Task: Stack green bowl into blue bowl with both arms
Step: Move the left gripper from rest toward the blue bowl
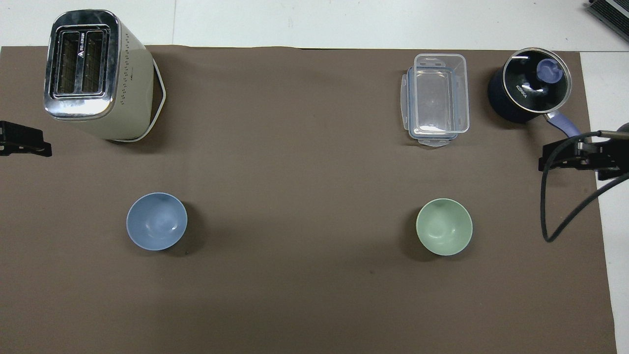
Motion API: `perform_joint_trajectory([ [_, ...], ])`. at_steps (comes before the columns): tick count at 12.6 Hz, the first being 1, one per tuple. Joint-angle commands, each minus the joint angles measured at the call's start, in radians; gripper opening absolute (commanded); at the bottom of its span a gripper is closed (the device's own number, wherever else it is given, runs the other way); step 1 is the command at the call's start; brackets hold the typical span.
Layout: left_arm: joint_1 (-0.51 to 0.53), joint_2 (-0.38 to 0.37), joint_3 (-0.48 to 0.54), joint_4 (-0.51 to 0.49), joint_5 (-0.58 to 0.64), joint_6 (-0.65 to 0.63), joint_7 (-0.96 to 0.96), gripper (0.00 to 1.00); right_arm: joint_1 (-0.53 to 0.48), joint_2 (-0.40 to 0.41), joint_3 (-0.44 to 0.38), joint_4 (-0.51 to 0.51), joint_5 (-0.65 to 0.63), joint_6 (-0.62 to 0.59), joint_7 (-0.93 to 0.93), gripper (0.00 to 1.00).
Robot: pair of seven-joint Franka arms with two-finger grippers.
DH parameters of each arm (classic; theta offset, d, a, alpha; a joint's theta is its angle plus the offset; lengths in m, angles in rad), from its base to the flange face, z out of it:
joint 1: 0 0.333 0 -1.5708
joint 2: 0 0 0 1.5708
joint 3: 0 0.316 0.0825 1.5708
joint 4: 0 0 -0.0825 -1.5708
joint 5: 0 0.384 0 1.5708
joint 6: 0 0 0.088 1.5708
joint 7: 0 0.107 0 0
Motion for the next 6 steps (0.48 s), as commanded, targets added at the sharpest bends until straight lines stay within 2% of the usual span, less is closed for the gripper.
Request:
perform_joint_trajectory([
  [1,-0.01,-0.019,-0.002,-0.026,0.026,-0.009,0.0,1.0,-0.014,-0.029,0.006,-0.035,0.001,0.019,-0.004,1.0],
  [6,-0.01,-0.015,-0.002,-0.038,0.026,-0.006,-0.004,1.0,-0.014,-0.027,0.006,-0.034,0.001,0.019,-0.005,1.0],
])
